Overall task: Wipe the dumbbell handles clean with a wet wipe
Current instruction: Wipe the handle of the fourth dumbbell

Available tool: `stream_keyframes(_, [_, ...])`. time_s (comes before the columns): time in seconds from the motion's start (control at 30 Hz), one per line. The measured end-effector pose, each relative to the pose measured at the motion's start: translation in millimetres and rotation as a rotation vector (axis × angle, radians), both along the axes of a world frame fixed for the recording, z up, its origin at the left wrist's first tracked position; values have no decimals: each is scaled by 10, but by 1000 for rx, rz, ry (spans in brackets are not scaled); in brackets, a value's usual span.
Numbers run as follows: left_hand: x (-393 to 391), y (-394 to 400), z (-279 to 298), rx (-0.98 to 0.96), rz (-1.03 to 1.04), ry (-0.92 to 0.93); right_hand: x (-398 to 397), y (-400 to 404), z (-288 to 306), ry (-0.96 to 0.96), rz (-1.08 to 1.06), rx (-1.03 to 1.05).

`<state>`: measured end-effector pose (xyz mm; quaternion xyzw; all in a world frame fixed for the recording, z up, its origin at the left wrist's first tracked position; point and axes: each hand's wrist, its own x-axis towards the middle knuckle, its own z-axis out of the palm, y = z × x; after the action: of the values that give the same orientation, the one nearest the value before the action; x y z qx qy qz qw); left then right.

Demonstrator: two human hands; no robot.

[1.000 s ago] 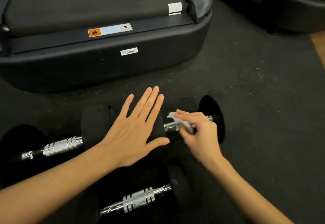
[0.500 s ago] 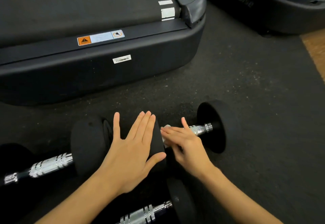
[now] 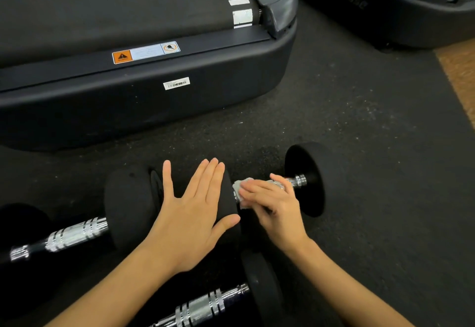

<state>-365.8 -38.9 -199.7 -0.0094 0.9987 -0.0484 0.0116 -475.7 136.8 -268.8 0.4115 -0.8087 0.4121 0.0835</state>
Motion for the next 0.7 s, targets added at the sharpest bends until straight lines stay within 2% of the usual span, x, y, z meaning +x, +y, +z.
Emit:
stream_keyframes(0.13, [4, -1, -6, 11, 4, 2, 50, 46, -27, 3, 98, 74])
stream_keyframes(0.33, [28, 15, -18, 18, 13, -4, -81, -19, 163, -162, 129, 57])
stream_keyframes(0.57, [23, 26, -29, 25, 17, -1, -131, 15, 151, -81, 187, 165])
stream_keyframes(0.7, [12, 30, -22, 11, 12, 0, -269, -117, 329, -80, 219, 340])
